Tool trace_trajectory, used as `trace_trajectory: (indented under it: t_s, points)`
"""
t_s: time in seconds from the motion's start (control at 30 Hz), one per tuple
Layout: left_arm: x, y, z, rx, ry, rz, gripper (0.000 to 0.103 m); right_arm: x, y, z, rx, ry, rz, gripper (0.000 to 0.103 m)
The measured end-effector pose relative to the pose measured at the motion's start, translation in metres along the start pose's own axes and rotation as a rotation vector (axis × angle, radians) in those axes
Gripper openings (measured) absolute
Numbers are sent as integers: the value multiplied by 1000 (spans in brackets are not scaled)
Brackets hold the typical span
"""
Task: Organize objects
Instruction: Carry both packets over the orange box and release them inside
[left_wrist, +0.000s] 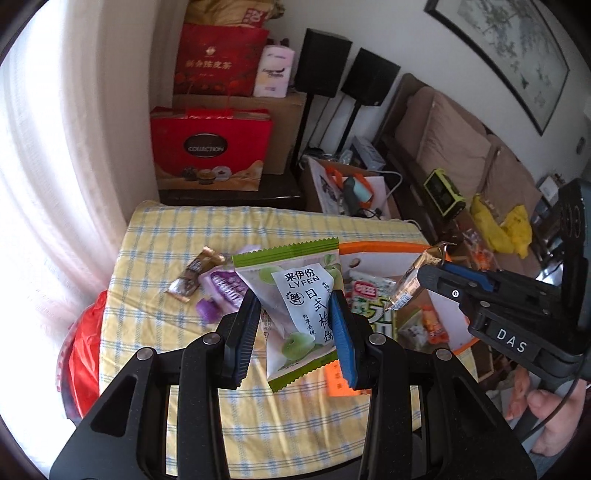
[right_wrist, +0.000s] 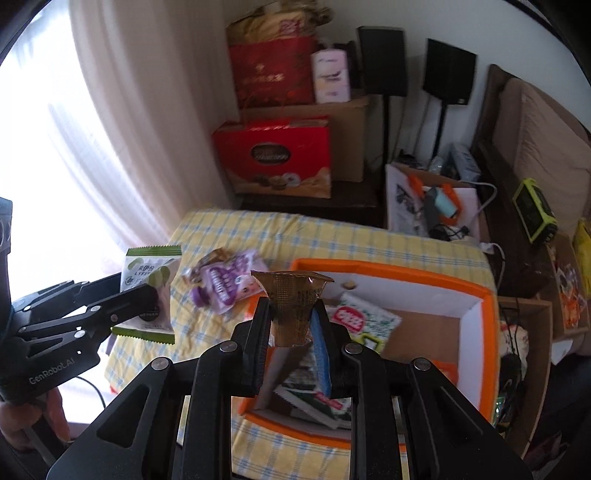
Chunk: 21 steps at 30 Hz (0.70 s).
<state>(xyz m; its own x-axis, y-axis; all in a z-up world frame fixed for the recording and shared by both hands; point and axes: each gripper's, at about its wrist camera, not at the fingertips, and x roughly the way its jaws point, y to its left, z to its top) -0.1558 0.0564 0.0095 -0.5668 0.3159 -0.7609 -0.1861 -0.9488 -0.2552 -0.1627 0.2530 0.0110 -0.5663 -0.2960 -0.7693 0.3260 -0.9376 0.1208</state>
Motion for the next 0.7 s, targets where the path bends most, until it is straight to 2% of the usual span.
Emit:
trace_trajectory:
  t_s: [0.43, 0.7]
  points:
    - [28, -75, 8, 74, 16, -41, 35, -30, -57, -12, 77, -41, -62, 21]
    - [53, -116, 7, 120, 46, -53, 35, -36, -90, -19, 105, -37, -103, 21]
